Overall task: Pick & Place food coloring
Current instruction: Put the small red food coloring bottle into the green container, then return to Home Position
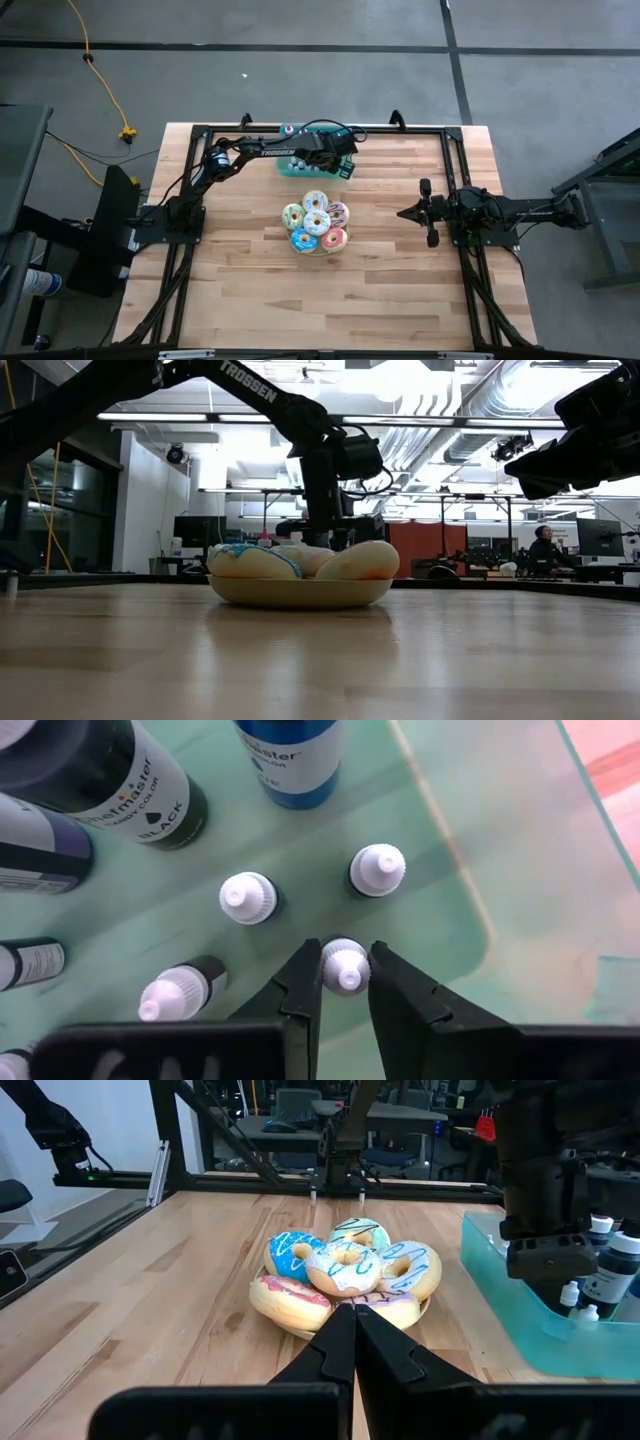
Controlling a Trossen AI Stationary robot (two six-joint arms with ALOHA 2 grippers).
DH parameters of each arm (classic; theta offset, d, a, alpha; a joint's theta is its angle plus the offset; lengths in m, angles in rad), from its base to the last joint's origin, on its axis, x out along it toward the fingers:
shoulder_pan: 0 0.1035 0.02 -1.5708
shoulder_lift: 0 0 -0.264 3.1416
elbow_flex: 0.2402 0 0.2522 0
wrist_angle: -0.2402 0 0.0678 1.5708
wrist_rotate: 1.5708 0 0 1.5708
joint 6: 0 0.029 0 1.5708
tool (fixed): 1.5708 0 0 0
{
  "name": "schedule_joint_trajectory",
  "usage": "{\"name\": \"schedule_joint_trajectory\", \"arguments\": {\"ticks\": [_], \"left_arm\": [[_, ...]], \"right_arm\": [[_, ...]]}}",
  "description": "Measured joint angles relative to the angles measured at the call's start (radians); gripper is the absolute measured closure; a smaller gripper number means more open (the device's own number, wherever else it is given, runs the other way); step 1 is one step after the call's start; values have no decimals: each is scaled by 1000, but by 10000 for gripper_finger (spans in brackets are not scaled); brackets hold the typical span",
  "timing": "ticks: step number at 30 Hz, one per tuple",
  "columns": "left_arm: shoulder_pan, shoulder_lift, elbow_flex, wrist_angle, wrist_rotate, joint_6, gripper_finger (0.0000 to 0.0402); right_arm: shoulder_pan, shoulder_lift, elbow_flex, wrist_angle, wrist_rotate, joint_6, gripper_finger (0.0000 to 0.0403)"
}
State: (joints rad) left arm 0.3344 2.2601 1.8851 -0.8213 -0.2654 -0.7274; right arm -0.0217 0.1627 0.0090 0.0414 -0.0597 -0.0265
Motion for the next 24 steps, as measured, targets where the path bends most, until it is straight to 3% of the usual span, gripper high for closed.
{"name": "schedule_joint_trajectory", "arguments": {"ticks": [12,24], "left_arm": [[0,0,0,-3,-6,27,253],[0,0,27,-23,-6,77,238]], "right_arm": [[0,0,0,0,0,0,402],[0,0,0,0,0,0,402]]}}
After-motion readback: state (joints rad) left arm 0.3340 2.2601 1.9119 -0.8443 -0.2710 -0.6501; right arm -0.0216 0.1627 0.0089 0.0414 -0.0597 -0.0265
